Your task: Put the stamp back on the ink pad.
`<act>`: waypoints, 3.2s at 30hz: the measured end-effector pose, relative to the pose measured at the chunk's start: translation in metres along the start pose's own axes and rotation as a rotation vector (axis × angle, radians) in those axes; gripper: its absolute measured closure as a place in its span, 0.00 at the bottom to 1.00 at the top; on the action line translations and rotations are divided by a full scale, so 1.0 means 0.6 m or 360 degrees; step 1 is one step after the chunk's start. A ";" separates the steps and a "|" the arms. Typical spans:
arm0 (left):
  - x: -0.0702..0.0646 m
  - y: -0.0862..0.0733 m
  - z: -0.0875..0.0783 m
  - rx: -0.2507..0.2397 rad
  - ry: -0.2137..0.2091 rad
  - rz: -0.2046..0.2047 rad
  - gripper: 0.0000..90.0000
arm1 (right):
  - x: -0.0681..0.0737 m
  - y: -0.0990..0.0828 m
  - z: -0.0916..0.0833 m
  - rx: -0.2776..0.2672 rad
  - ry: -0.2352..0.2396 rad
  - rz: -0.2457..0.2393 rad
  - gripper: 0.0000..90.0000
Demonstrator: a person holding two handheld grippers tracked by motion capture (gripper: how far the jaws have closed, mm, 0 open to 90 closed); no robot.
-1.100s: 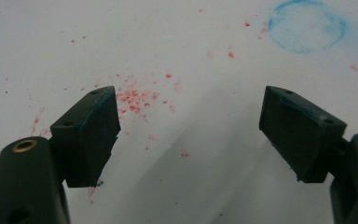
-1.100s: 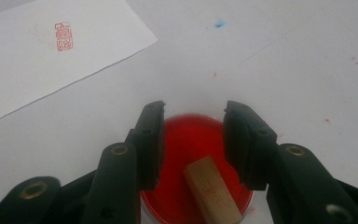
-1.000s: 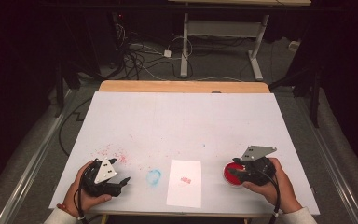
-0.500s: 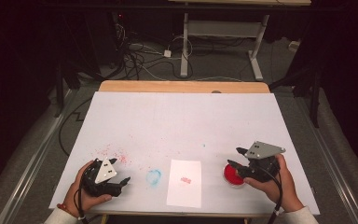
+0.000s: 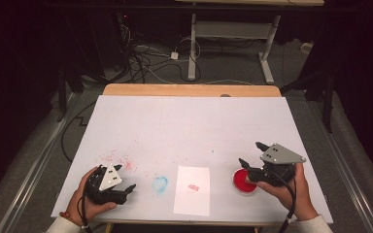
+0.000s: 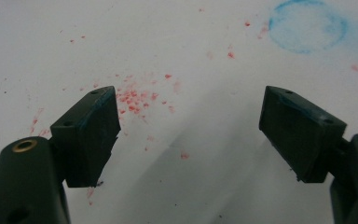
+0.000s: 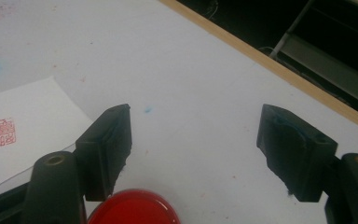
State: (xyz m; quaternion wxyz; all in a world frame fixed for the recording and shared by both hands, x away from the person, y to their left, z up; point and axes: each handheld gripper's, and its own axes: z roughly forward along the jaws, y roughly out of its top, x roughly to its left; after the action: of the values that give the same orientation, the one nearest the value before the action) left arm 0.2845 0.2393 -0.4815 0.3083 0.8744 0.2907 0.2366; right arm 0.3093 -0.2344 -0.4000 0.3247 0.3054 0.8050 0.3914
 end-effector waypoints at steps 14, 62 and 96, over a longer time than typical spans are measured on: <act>0.001 0.000 -0.001 -0.0014 0.0012 0.0012 0.21 | 0.005 -0.008 -0.004 -0.0060 -0.0055 -0.0033 0.23; -0.002 0.001 0.000 -0.0008 -0.0002 0.0007 0.21 | -0.013 -0.105 -0.043 -0.0004 -0.0144 0.0015 0.21; -0.011 0.012 0.004 -0.0029 -0.0022 0.0067 0.21 | -0.019 -0.172 -0.030 0.0139 -0.0110 0.0060 0.20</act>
State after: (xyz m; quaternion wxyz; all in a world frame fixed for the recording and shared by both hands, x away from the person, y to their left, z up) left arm 0.2839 0.2297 -0.4802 0.3132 0.8791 0.2678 0.2395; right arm 0.2780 -0.3030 -0.4736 0.3312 0.3476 0.8038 0.3512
